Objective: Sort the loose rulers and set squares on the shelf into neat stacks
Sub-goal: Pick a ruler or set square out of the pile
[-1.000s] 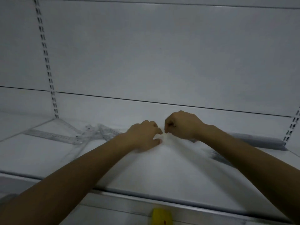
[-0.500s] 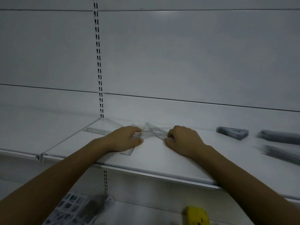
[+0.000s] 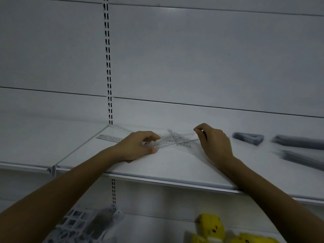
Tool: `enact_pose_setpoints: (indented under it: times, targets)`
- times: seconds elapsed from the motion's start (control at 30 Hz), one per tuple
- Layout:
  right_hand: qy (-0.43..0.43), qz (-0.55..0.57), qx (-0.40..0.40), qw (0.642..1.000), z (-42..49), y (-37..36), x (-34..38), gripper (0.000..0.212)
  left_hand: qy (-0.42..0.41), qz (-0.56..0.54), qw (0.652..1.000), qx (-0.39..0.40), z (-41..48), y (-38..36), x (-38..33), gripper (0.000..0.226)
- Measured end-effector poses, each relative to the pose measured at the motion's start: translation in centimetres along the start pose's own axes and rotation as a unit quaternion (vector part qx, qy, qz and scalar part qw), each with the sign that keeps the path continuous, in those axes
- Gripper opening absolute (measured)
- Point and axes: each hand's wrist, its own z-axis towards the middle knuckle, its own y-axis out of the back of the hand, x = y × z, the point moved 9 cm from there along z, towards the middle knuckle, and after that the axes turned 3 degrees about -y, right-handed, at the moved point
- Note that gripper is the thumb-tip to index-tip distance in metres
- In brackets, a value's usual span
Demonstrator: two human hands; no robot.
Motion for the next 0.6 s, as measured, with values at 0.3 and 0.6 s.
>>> enact_pose_setpoints:
  times: [0.3,0.6]
  targets:
    - [-0.196,0.177,0.015,0.964,-0.1,-0.3,-3.7,0.027,-0.052,0.104,0.992,-0.05,1.9,0.2,-2.8,0.031]
    - [-0.376,0.353,-0.046,0.855,-1.0,-0.2,-9.8,0.02,-0.049,0.313,0.941,0.12,7.7,-7.4,-6.5,0.049]
